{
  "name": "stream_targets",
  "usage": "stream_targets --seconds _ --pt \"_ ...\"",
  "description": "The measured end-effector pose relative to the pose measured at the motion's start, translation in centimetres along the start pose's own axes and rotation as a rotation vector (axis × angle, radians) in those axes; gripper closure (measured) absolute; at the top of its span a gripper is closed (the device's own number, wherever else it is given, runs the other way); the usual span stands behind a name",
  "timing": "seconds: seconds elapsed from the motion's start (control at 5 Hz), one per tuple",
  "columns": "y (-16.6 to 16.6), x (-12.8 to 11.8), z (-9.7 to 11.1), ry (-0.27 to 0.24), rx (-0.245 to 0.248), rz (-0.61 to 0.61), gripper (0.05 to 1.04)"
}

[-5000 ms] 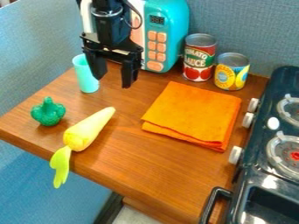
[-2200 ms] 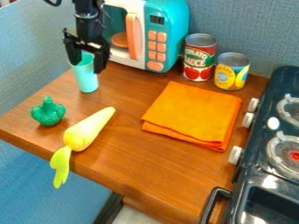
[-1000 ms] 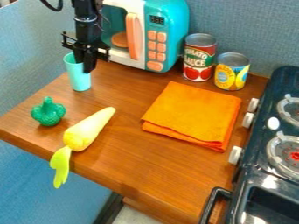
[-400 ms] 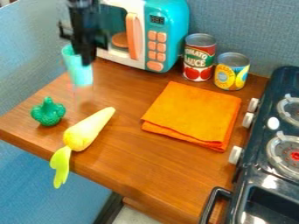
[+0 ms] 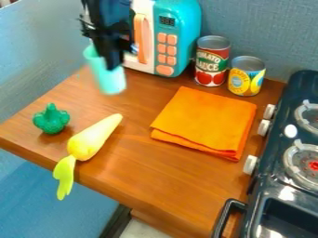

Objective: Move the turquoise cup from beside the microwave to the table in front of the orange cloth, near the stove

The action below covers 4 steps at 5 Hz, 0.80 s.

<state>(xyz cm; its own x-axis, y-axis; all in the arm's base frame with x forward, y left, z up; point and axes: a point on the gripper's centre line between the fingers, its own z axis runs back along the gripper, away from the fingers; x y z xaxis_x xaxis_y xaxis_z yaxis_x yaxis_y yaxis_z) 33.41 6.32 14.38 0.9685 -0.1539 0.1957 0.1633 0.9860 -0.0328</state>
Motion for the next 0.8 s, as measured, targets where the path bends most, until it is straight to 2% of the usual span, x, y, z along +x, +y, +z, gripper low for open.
stream_targets --seconds 0.2,0.4,0.6,0.8 --pt "-4.6 -2.0 -2.5 0.068 -0.039 -0.178 0.994" --pt "-9.4 -2.4 -4.0 0.068 -0.114 -0.354 0.994" --pt "-14.2 -2.0 -4.9 0.046 -0.13 -0.476 0.994" --pt "-16.6 -2.4 -5.6 0.043 -0.11 -0.529 0.994"
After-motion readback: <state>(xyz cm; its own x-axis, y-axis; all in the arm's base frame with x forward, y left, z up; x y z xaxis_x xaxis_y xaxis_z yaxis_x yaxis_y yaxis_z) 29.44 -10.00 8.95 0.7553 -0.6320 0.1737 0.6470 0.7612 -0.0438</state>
